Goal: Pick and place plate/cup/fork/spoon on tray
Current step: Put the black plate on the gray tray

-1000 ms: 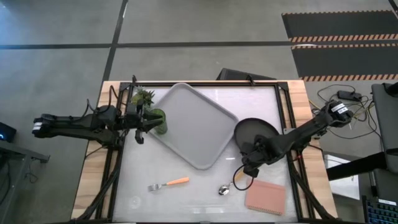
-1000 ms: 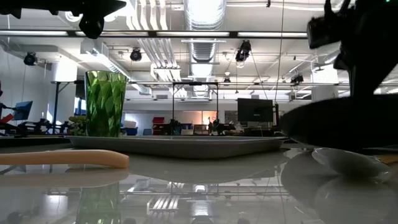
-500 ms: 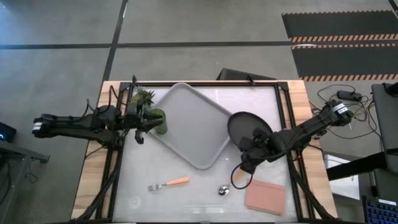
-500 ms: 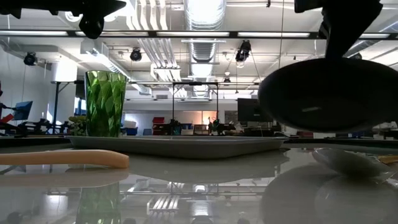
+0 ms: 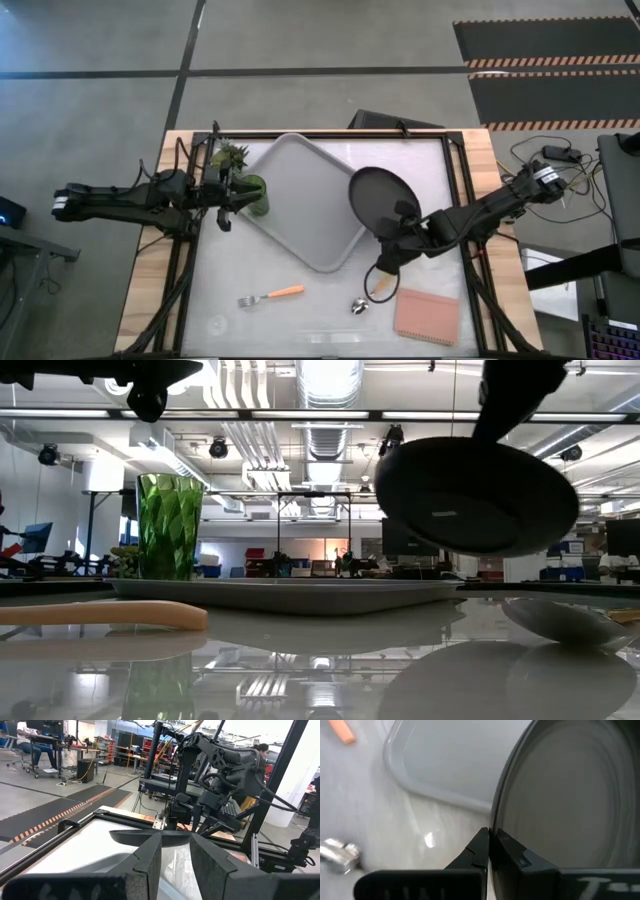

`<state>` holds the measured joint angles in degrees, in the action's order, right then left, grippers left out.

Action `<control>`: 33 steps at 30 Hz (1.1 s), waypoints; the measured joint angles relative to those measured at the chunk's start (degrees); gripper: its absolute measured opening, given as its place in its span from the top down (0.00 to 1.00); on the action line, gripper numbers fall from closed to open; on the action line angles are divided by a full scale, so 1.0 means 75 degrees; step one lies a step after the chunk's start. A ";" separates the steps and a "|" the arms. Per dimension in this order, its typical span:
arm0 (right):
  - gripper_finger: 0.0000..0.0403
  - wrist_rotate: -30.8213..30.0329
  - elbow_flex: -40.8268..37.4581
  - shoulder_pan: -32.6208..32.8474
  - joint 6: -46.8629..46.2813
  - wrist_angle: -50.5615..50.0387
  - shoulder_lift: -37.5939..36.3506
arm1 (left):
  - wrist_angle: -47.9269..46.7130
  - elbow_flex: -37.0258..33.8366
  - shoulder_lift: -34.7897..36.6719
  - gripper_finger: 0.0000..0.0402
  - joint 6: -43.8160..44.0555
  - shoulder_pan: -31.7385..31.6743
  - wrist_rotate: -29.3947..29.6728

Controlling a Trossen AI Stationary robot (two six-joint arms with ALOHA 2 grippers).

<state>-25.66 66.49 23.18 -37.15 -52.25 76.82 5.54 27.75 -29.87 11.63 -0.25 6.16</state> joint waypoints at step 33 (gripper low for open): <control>0.98 0.1047 0.2133 -0.1370 0.4452 0.1578 0.3190 | -0.0004 0.0003 0.0000 0.79 -0.0001 0.0003 0.0002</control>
<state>-17.80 82.48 12.91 -3.76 -40.42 100.74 5.51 27.77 -29.87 11.62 -0.23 6.17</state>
